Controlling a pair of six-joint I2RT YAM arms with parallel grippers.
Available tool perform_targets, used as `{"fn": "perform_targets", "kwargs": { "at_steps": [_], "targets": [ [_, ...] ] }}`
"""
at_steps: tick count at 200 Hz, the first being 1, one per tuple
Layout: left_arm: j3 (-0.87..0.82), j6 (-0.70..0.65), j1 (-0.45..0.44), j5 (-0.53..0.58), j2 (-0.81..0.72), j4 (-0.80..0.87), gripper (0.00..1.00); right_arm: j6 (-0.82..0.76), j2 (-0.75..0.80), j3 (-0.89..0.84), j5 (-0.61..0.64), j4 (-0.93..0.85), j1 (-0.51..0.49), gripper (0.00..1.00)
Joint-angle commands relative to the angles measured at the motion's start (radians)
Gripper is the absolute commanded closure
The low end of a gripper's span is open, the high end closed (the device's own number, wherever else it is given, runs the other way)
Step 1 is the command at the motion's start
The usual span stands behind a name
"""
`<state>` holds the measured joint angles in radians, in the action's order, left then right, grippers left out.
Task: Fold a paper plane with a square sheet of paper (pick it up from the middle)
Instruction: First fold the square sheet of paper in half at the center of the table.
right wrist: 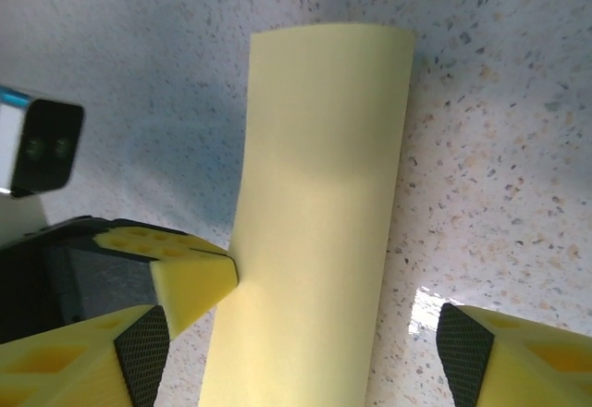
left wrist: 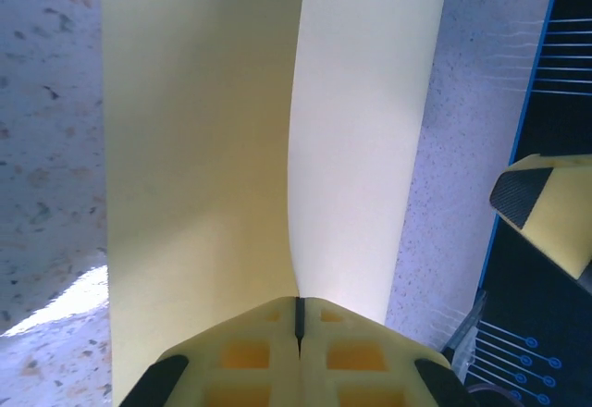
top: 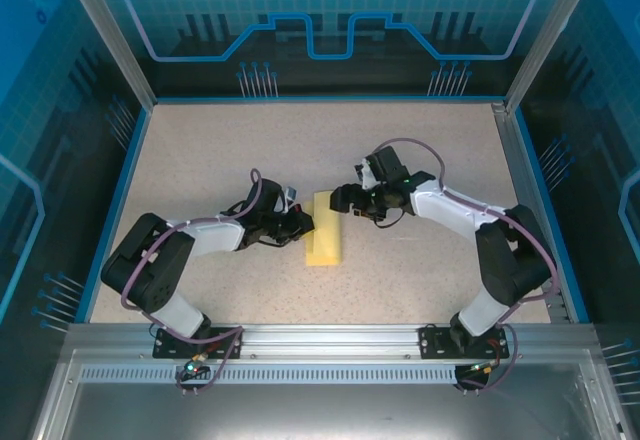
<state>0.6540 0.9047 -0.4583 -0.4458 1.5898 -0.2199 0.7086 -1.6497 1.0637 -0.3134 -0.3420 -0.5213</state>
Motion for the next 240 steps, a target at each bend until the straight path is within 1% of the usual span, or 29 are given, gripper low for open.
{"fn": "perform_targets", "kwargs": {
  "at_steps": [1,25,33,54,72,84,95,102,125,139,156,176,192,205,240],
  "targets": [
    [-0.021,-0.039,0.008,0.022,-0.043,0.042,1.00,-0.014,-0.065,0.051,0.050,-0.096,-0.025,0.25],
    [-0.045,-0.039,0.008,0.021,-0.050,0.026,0.98,-0.018,-0.113,0.074,0.035,-0.096,-0.041,0.27],
    [-0.045,-0.040,0.007,0.016,-0.047,0.020,0.97,-0.018,-0.127,0.074,0.021,-0.086,-0.045,0.30],
    [-0.038,-0.039,0.008,0.005,-0.044,0.010,0.95,-0.021,-0.164,0.081,-0.025,-0.065,-0.049,0.33],
    [-0.039,-0.040,0.007,0.000,-0.052,0.004,0.87,-0.017,-0.175,0.075,-0.038,-0.045,-0.051,0.35],
    [-0.037,-0.041,0.007,0.000,-0.056,0.004,0.79,-0.015,-0.178,0.069,-0.045,-0.032,-0.051,0.36],
    [-0.034,-0.040,0.009,-0.002,-0.060,0.005,0.74,-0.014,-0.181,0.066,-0.052,-0.022,-0.052,0.36],
    [-0.030,-0.040,0.012,-0.007,-0.059,0.002,0.72,-0.014,-0.184,0.065,-0.054,-0.020,-0.050,0.37],
    [-0.020,-0.037,0.029,-0.029,-0.046,-0.007,0.68,-0.009,-0.194,0.062,-0.063,-0.009,-0.049,0.38],
    [-0.015,-0.033,0.044,-0.060,-0.031,-0.027,0.65,-0.003,-0.194,0.058,-0.068,0.003,-0.049,0.39],
    [-0.003,-0.027,0.056,-0.098,-0.002,-0.046,0.65,0.001,-0.194,0.056,-0.075,0.010,-0.049,0.38],
    [0.001,-0.014,0.059,-0.114,0.016,-0.075,0.66,-0.001,-0.197,0.058,-0.075,0.006,-0.049,0.38],
    [0.010,-0.015,0.060,-0.128,0.027,-0.083,0.68,-0.001,-0.197,0.056,-0.074,0.008,-0.048,0.38],
    [0.015,-0.019,0.061,-0.132,0.031,-0.081,0.70,-0.003,-0.197,0.055,-0.075,0.007,-0.048,0.38],
    [0.018,-0.025,0.065,-0.130,0.027,-0.075,0.70,-0.006,-0.199,0.056,-0.075,0.003,-0.049,0.38]
  ]
}}
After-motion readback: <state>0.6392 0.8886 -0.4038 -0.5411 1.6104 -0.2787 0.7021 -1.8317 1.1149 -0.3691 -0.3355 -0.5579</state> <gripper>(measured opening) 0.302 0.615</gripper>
